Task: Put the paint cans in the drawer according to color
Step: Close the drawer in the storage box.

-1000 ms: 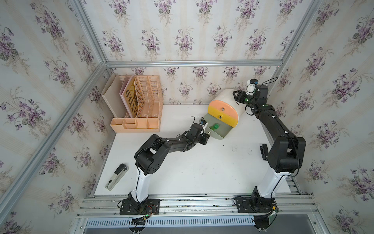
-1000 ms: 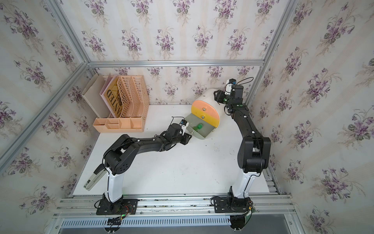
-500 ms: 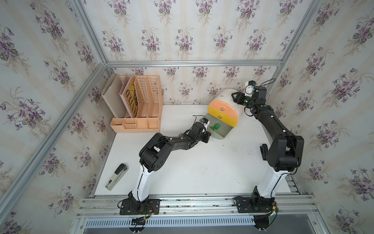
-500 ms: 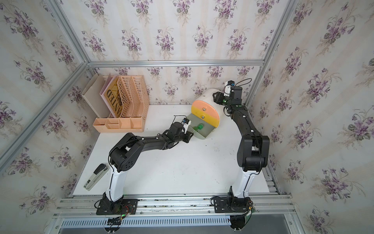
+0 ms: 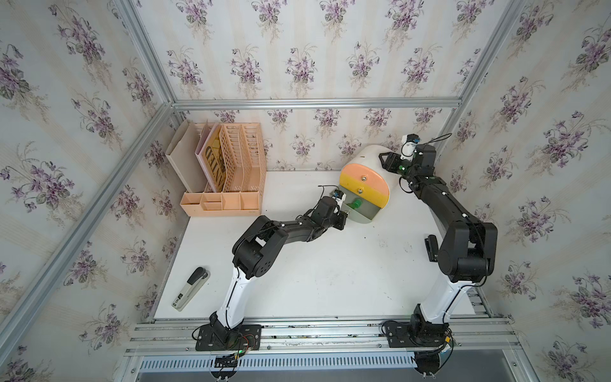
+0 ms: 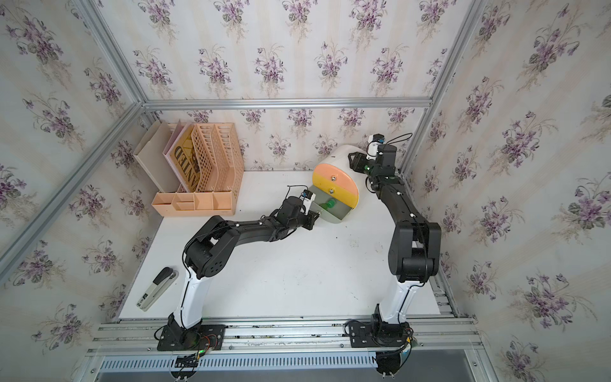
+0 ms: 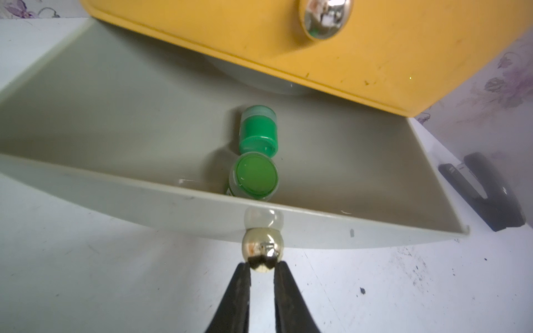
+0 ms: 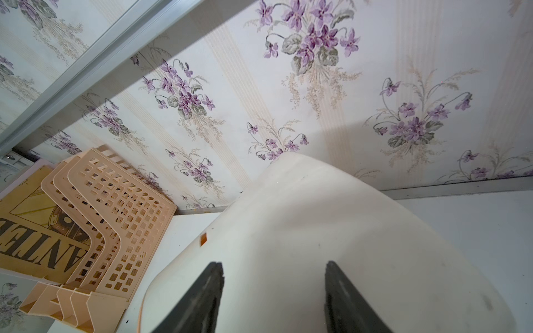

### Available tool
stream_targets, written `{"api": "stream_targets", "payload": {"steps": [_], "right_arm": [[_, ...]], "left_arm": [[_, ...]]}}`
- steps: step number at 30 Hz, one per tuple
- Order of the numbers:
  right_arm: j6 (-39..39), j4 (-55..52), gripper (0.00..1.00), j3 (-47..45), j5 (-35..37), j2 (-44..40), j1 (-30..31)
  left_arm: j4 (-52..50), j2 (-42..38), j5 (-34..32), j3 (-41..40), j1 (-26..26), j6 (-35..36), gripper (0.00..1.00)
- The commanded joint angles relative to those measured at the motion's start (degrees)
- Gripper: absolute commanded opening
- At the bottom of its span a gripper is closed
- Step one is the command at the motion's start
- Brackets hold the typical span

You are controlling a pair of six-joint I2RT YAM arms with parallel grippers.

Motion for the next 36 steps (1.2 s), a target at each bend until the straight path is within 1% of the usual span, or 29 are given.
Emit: {"api": "stream_targets", "payload": {"steps": [1, 13, 20, 28, 36], "right_arm": [[0.45, -4.76, 0.6, -0.49, -0.52, 0.35, 0.1], [0.23, -4.65, 0.59, -1.37, -0.99, 0.27, 0.11], [-0.35, -4.9, 0.59, -1.9, -1.19, 0.37, 0.05], [-1.19, -5.18, 0.59, -2.23, -1.22, 0.28, 0.03], [-2.02, -5.12, 0.59, -3.12, -1.42, -0.24, 0.03]], "left_arm": [[0.46, 1.54, -0.56, 2.41, 0.02, -0.58, 0.2], [0.33, 8.26, -0.79, 10.74, -0.31, -5.42, 0.22], [-0.71, 12.02, -2.06, 16.54, -1.12, -6.98, 0.23], [0.5, 14.6, -4.79, 19.93, -1.65, -9.3, 0.23], [-0.12, 16.64, -5.92, 23.39, -2.09, -10.75, 0.27]]}}
